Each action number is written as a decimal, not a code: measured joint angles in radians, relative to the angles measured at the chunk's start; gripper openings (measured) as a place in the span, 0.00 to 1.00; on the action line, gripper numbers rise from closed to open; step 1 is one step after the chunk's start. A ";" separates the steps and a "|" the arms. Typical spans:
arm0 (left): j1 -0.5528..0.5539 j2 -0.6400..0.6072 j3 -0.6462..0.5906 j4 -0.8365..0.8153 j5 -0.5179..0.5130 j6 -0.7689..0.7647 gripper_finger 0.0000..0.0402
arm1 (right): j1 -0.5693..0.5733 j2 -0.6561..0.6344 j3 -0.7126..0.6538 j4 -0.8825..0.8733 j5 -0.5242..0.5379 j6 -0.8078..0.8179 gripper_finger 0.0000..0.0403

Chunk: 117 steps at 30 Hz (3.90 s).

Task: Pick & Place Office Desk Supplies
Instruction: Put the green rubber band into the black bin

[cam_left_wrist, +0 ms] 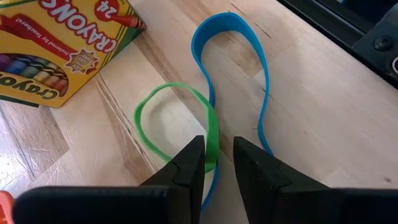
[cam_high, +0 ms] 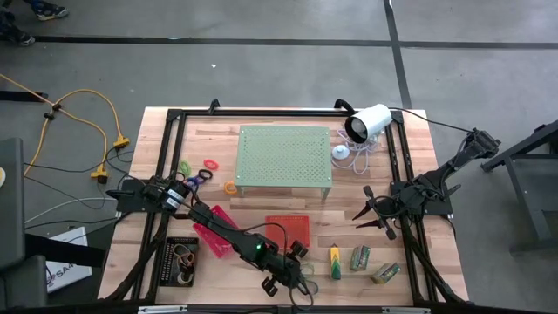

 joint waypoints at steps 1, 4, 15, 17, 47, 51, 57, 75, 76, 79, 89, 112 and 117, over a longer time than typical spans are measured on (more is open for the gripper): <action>0.000 0.000 0.000 0.000 0.000 0.000 0.19 | 0.000 0.000 0.000 0.000 0.000 0.000 0.26; 0.003 0.000 0.000 0.000 0.000 0.000 0.18 | 0.000 0.000 0.000 0.000 0.000 0.000 0.26; 0.007 0.000 0.000 0.001 0.000 0.000 0.01 | 0.000 0.000 0.000 0.000 0.000 0.000 0.26; 0.006 0.000 0.000 0.001 0.000 0.000 0.01 | 0.000 0.000 0.000 0.000 0.000 0.000 0.26; -0.020 -0.046 0.000 -0.017 -0.083 0.016 0.00 | 0.000 0.000 0.000 -0.002 0.000 0.000 0.26; -0.030 -0.050 0.000 -0.031 -0.106 0.019 0.00 | 0.000 0.000 0.000 -0.002 0.000 0.000 0.26; -0.039 -0.081 0.000 -0.054 -0.151 0.020 0.00 | 0.000 0.000 0.000 -0.002 0.000 0.000 0.26; -0.165 -0.228 0.000 -0.404 -0.389 -0.285 0.00 | 0.000 0.000 0.000 -0.002 0.000 0.000 0.26; -0.175 -0.232 0.000 -0.433 -0.403 -0.321 0.00 | 0.000 0.000 0.000 -0.002 0.000 0.000 0.26; -0.207 -0.247 0.000 -0.504 -0.425 -0.412 0.00 | 0.000 0.000 0.000 -0.002 0.000 0.000 0.26; -0.319 -0.300 0.000 -0.767 -0.535 -0.785 0.00 | 0.000 0.000 0.000 -0.002 0.000 0.000 0.26; -0.604 -0.304 0.000 -1.288 -0.453 -1.789 0.00 | 0.000 0.000 0.000 -0.002 0.000 0.000 0.26; -0.643 -0.304 0.000 -1.335 -0.376 -1.923 0.00 | 0.000 0.000 0.000 -0.002 0.000 0.000 0.26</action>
